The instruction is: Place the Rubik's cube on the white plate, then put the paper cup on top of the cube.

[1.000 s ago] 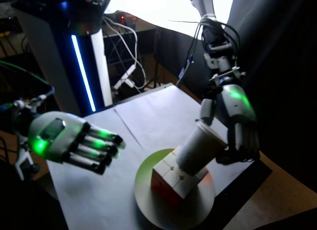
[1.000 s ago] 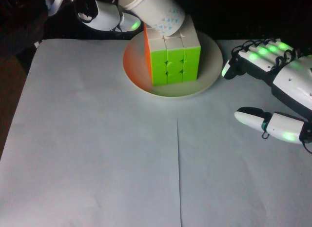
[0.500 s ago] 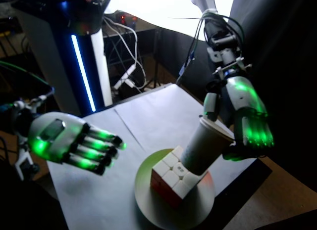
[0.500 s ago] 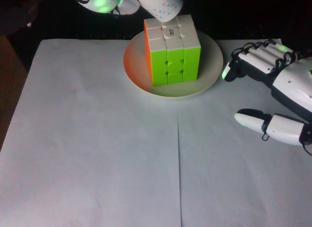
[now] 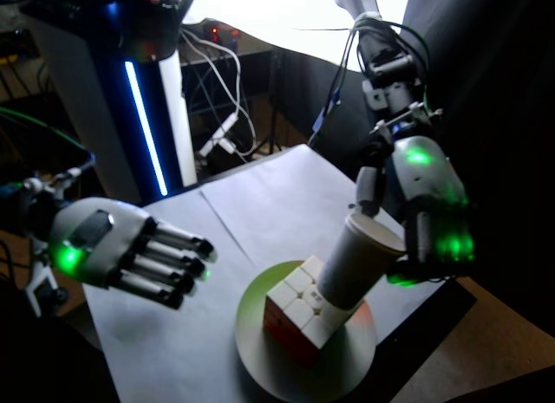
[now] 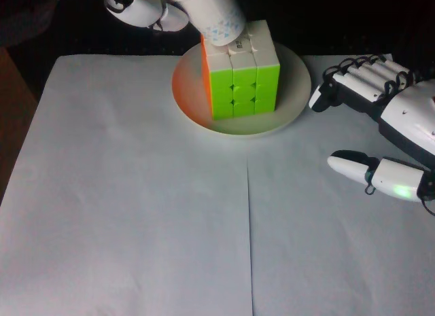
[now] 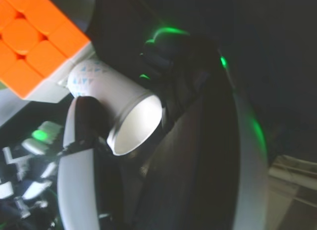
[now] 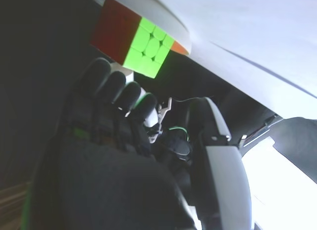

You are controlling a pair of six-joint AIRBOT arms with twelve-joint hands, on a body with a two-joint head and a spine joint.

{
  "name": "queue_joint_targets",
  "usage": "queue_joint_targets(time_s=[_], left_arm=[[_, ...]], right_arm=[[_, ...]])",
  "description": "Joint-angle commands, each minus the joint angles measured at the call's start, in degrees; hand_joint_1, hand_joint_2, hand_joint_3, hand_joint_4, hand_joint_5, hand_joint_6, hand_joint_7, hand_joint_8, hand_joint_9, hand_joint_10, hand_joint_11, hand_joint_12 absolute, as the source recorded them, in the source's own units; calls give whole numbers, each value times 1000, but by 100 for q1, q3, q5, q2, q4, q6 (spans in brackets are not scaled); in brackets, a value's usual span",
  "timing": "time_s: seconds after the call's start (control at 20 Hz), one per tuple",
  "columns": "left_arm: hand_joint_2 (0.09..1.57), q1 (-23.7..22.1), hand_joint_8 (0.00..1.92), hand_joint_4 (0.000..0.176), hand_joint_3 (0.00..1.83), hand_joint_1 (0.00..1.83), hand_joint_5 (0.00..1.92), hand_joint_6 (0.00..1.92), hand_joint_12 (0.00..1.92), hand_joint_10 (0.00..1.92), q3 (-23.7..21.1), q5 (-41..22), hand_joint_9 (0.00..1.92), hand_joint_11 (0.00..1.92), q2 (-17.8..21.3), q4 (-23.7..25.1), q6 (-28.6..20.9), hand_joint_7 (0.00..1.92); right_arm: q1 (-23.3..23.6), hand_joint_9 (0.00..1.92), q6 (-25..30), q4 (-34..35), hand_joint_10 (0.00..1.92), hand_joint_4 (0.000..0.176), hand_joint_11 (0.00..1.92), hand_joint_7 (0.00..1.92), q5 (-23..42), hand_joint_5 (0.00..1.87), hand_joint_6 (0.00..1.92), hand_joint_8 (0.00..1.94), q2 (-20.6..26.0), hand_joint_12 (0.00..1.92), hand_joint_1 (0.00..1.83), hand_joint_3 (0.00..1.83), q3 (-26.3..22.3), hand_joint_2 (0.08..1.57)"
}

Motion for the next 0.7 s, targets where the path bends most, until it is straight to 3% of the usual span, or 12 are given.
queue_joint_targets(time_s=[0.0,0.05,0.15,0.2,0.4,0.45,0.5,0.55,0.6,0.65], left_arm=[[1345,-129,1428,0,0,941,569,1610,1921,1640,-12,-437,382,383,-19,88,-18,394],[1328,-133,1517,0,0,972,599,1567,1921,1740,-11,-425,393,446,-33,114,-17,396],[1334,-162,1479,0,0,982,583,1584,1921,1710,-8,-369,428,465,-53,186,-17,409],[1352,-207,1618,0,5,1064,493,1646,1921,1716,-21,-301,461,494,-58,315,-17,625],[1352,-263,1651,0,1,1076,494,1624,1921,1818,-56,-224,509,593,-65,477,-15,644],[1359,-263,1645,9,2,1059,498,1658,1921,1766,-56,-224,452,516,-65,477,-15,613],[1347,-263,1553,0,0,957,564,1617,1921,1743,-56,-224,382,438,-65,477,-15,368],[1342,-263,1572,0,0,949,576,1605,1921,1765,-56,-224,364,443,-65,477,-15,350],[1255,-263,1487,0,0,1065,303,1449,1921,1691,-56,-224,333,371,-65,477,-15,336],[1260,-263,1340,0,0,1075,284,1409,1921,1563,-56,-224,281,249,-65,477,-15,311]], right_arm=[[18,39,25,-35,1510,1,0,0,713,0,1399,1465,-20,1675,784,0,15,1296],[12,0,25,-30,1491,28,0,0,713,0,1321,1431,-21,1484,757,0,17,1290],[10,13,26,-24,1477,1,0,0,713,0,1278,1423,-30,1501,764,0,20,1293],[6,45,26,-24,1465,0,0,5,713,0,1265,1385,-31,1451,769,0,20,1295],[-3,7,26,-8,1462,0,0,0,713,0,1267,1404,-44,1363,773,1,29,1302],[-3,31,26,-8,1468,0,0,0,713,0,1347,1410,-44,1500,754,2,29,1311],[-3,31,26,-8,1487,0,0,0,713,0,1337,1418,-44,1559,773,2,29,1313],[-3,17,26,-8,1486,0,0,0,713,0,1319,1405,-44,1569,762,1,29,1312],[-3,2,26,-8,1475,0,0,0,713,0,1238,1391,-44,1471,750,0,29,1306],[-3,0,26,-8,1453,0,0,0,713,0,1205,1370,-44,1429,744,1,29,1309]])
